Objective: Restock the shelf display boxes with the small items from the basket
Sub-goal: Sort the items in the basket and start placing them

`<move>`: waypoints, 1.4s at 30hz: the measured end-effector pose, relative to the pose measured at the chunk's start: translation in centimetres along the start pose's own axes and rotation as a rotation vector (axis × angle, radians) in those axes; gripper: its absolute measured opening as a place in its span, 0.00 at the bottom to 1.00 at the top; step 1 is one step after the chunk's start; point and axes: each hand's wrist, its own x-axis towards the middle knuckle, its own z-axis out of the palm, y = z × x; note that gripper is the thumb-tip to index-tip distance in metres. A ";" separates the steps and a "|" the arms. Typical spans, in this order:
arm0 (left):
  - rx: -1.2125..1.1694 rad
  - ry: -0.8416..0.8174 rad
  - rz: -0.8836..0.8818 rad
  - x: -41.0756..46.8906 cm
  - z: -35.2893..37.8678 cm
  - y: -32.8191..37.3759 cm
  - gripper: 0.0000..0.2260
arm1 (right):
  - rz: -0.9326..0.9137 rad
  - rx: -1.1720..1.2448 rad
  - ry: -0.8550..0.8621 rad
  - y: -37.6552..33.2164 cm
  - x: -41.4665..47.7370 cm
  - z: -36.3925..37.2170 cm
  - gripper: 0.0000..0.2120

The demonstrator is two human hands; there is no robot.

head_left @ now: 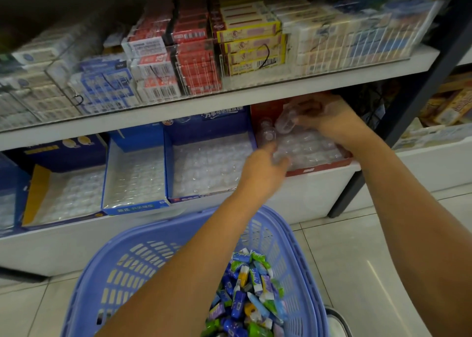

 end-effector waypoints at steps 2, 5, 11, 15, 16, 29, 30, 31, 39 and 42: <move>0.396 -0.140 0.107 -0.7 1.1 -0.6 0.23 | -0.008 -0.190 0.047 1.4 0.6 0.2 0.12; 0.721 -0.264 0.215 -1.4 2.2 -1.9 0.30 | 0.035 -0.440 0.003 2.8 1.1 1.2 0.13; 0.813 -0.288 0.261 -1.6 2.3 -3.0 0.34 | 0.056 -0.577 -0.127 2.3 1.6 1.2 0.15; 0.829 -0.313 0.255 -1.6 2.4 -3.2 0.35 | 0.067 -0.669 -0.184 1.7 1.9 1.6 0.16; 0.825 -0.312 0.254 -1.6 2.4 -3.3 0.35 | 0.071 -0.679 -0.178 1.8 1.9 1.9 0.16; 0.302 -0.026 0.311 -5.8 -1.9 -3.7 0.13 | -0.044 -0.649 -0.044 -2.7 -1.1 3.4 0.09; 0.258 0.017 0.272 -7.1 -3.1 -4.9 0.09 | -0.020 -0.517 -0.119 -4.2 -2.0 3.8 0.05; 0.250 0.027 0.205 -8.4 -4.3 -6.5 0.09 | 0.022 -0.418 -0.234 -5.6 -3.0 4.5 0.03; 0.610 -0.519 -0.577 -16.9 -10.0 -22.0 0.12 | 0.233 -0.631 -0.867 -1.7 -11.2 20.2 0.12; 0.600 -0.800 -0.528 -20.0 -10.8 -25.2 0.16 | 0.289 -0.766 -1.035 2.5 -15.3 23.8 0.13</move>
